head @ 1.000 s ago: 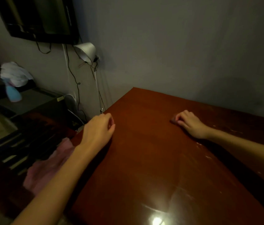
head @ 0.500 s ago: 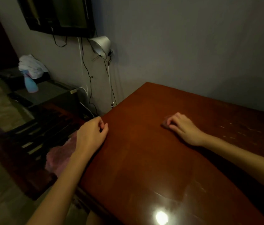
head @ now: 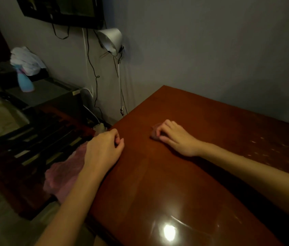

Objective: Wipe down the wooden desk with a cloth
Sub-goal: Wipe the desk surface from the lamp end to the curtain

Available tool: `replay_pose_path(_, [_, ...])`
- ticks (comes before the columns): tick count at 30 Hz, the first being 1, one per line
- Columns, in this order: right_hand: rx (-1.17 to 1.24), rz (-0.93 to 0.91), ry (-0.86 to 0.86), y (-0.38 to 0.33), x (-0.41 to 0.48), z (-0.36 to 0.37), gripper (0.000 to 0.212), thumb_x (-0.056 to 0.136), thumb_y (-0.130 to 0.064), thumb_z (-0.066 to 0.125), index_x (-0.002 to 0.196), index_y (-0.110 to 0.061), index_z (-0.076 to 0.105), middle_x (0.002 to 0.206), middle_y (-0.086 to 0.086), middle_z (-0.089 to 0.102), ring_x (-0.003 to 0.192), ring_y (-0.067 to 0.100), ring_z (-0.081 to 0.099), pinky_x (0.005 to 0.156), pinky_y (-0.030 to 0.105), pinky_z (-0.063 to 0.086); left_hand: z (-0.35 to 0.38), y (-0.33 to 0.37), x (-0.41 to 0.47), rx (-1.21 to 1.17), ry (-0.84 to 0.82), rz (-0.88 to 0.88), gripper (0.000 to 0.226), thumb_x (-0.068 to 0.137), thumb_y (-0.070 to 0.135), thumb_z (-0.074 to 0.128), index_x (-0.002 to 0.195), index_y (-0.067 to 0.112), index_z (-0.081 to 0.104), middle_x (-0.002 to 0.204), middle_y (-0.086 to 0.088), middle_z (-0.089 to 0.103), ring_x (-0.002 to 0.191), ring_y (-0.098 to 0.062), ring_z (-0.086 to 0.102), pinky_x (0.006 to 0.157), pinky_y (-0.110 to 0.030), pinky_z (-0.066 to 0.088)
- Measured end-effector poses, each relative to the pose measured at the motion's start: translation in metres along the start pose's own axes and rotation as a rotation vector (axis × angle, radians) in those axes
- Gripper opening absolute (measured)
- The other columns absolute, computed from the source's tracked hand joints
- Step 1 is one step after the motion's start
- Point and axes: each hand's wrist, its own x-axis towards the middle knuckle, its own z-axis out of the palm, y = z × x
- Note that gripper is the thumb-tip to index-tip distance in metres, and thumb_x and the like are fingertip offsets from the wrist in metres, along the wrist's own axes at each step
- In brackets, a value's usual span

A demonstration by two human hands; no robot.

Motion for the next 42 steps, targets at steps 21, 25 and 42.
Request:
replay_pose_path(21, [0.020,-0.017,-0.038,0.010,0.041,-0.001,0.017,0.098,-0.040,0.033,0.104,-0.029,0.045,0.113,-0.008,0.039,0.102,0.009,0.035,0.089,0.026,0.034,-0.001,0.001,0.000,0.012,0.033,-0.017,0.020,0.093,0.035,0.053,0.076,0.024,0.050,0.065,0.008,0.048,0.061,-0.006,0.048,0.048,-0.021,0.028])
replay_pose_path(25, [-0.071,0.314,0.045,0.051,0.069,-0.009,0.011,0.101,-0.031,0.036,0.106,-0.024,0.044,0.112,-0.001,0.039,0.108,0.021,0.039,0.090,0.031,0.033,-0.001,0.003,0.001,-0.014,0.027,-0.033,0.021,0.095,0.036,0.050,0.079,0.022,0.052,0.066,0.008,0.050,0.062,-0.007,0.051,0.048,-0.023,0.032])
replay_pose_path(42, [-0.055,0.350,0.013,0.016,-0.012,-0.020,0.011,0.100,-0.033,0.036,0.107,-0.028,0.044,0.115,0.000,0.041,0.112,0.022,0.041,0.093,0.032,0.034,-0.063,-0.003,-0.024,0.011,0.319,0.208,0.017,0.094,0.028,0.053,0.080,0.018,0.055,0.071,0.005,0.051,0.065,-0.010,0.047,0.056,-0.023,0.037])
